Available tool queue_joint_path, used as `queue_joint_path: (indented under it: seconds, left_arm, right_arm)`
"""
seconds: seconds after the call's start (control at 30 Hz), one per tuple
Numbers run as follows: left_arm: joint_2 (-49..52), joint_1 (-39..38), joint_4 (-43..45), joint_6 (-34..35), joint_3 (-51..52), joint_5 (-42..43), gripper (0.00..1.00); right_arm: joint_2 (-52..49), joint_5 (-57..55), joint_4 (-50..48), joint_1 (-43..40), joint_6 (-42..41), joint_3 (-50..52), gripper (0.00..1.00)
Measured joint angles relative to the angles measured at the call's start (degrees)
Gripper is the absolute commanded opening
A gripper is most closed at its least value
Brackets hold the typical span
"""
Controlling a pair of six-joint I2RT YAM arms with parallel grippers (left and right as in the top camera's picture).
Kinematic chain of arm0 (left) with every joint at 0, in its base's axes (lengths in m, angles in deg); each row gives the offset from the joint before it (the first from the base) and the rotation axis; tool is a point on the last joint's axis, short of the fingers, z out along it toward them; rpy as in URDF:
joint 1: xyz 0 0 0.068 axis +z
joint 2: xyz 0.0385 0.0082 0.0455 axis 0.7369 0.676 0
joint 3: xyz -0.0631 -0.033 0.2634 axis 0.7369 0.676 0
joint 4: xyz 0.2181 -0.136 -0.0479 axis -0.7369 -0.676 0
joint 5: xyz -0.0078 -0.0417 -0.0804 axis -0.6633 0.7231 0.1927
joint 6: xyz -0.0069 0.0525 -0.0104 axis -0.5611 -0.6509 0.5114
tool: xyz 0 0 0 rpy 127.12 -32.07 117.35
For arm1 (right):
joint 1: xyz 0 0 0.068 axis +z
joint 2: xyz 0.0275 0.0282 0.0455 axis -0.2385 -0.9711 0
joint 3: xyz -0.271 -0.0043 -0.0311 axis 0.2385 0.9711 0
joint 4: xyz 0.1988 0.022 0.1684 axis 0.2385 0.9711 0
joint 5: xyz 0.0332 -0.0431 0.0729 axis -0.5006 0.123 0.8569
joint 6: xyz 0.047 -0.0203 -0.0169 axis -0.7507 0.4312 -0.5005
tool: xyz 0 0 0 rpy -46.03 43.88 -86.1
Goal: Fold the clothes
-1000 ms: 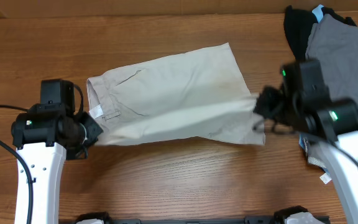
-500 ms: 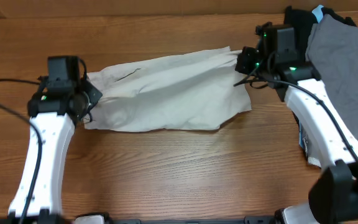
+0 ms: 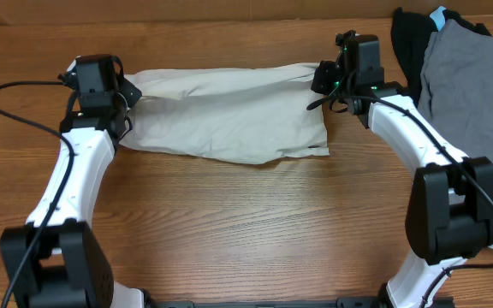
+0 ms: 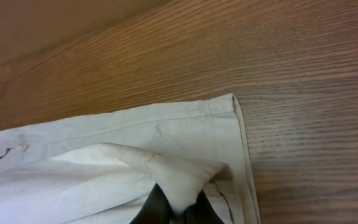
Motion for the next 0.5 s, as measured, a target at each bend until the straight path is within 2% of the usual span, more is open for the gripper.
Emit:
queue_joint_path:
  seconds: [0.03, 0.1, 0.13, 0.17, 0.2, 0.23, 0.3, 0.37, 0.5]
  left_arm:
    - [1.05, 0.0, 0.96, 0.2, 0.0, -0.33, 0.32]
    - [3.61, 0.09, 3.89, -0.2, 0.0, -1.4, 0.51]
    - [4.85, 0.24, 5.57, -0.2, 0.0, -2.01, 0.79]
    - [6.4, 0.46, 7.65, -0.09, 0.0, -2.71, 1.0]
    - [7.34, 0.61, 9.75, -0.59, 0.17, -3.08, 1.0]
    - [8.44, 0.72, 13.66, -0.96, 0.28, -3.52, 1.0]
    - [9.97, 0.72, 19.47, -1.95, 0.2, -3.85, 1.0]
    - [10.32, 0.81, 21.27, -2.47, 0.2, -4.15, 1.0]
    - [10.32, 0.81, 16.24, -5.44, -2.64, -3.58, 1.0]
  right_arm:
    - [-0.79, -0.13, -0.92, 0.02, 0.02, 0.0, 0.04]
    - [-2.19, -0.83, -2.4, -0.17, 0.02, 0.0, 0.04]
    - [-2.89, -1.25, -3.21, -0.35, 0.0, 0.0, 0.23]
    - [-3.78, -1.68, -4.17, -0.72, 0.04, 0.0, 0.55]
    - [-4.5, -1.84, -5.18, -1.01, -0.13, 0.0, 0.93]
    - [-5.14, -2.21, -7.02, -1.18, 0.0, 0.0, 1.0]
    - [-6.21, -3.06, -10.16, -1.77, 0.02, -0.02, 1.0]
    - [-6.45, -3.48, -11.67, -2.12, 0.0, -0.02, 1.0]
    - [-6.4, -3.85, -10.36, -2.23, 0.17, -0.35, 1.0]
